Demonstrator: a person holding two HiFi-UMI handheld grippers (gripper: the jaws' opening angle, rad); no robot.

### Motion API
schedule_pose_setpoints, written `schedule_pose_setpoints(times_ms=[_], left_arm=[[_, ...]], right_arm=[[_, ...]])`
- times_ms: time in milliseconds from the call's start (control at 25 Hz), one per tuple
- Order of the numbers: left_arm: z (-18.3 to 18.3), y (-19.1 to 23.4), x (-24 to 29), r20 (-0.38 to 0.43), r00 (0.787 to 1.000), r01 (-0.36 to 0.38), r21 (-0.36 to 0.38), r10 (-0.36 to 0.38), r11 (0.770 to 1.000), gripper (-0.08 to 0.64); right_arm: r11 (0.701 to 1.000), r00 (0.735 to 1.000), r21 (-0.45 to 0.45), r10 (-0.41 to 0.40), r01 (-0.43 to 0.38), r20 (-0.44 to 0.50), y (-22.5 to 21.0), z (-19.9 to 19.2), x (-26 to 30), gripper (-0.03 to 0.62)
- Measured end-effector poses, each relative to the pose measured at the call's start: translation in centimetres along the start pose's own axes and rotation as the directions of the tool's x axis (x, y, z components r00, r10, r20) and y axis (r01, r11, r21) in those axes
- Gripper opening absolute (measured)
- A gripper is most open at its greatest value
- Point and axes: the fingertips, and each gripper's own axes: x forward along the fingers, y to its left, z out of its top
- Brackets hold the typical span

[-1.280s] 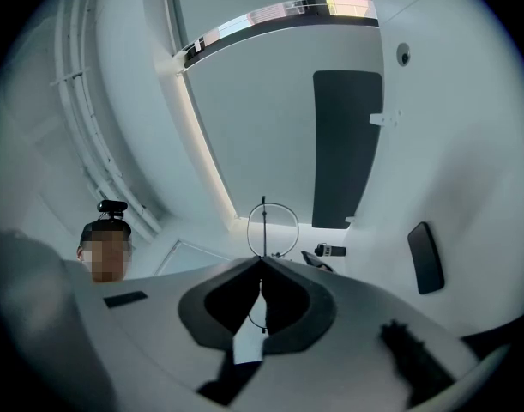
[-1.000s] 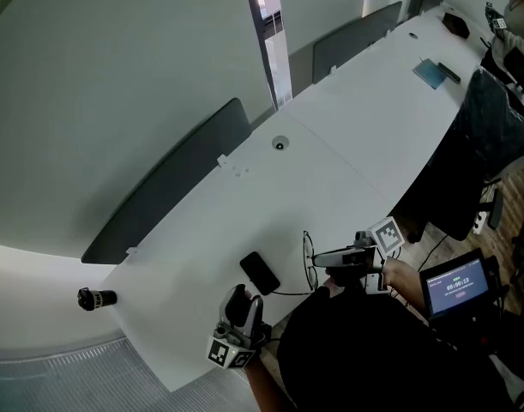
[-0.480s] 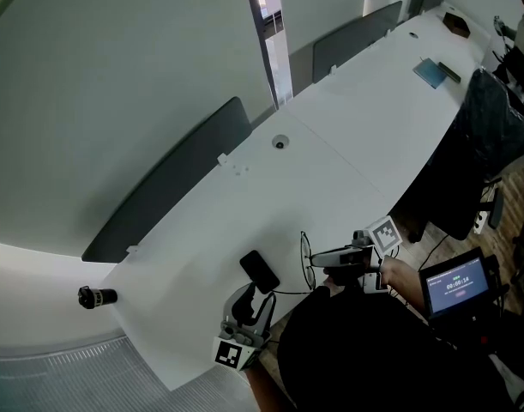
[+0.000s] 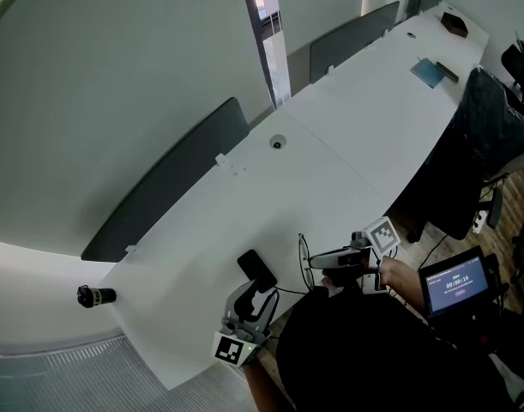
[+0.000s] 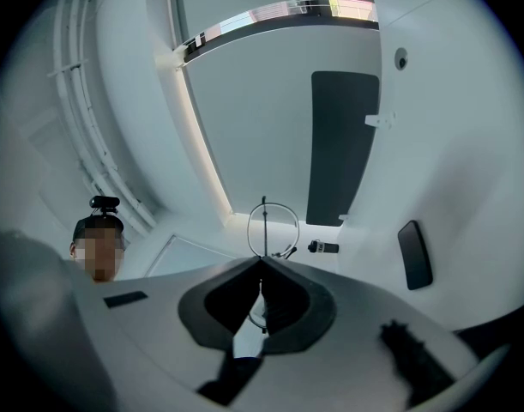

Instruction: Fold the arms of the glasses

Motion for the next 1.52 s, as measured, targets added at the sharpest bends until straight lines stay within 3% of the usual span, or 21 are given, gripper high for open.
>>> schedule_pose_setpoints(times_ms=[200,480,1520], left_arm=[[-0.9,-0.3,0.5,-0.024,1.0,0.015,0.012,-0.015,1.0,0.173],[-0.7,0.2,0.9,0.005,1.0,0.017,0.013,-0.017,1.0,0.173],[-0.9,-0.5,1.9,-0.028,0.998,0.048,0.03,-0.047,0.998,0.172]], right_arm=[[1.0,1.0,-0.001,-0.026,0.026,0.001,-0.5,0.0,-0.1,0.01],[0.999,0.999,-0.004,-0.049,0.049,0.005,-1.0,0.2,-0.5,0.011],[0.998,0.998,0.007,-0.057,0.058,-0.027,-1.6,-0.7,0.1,0.011]])
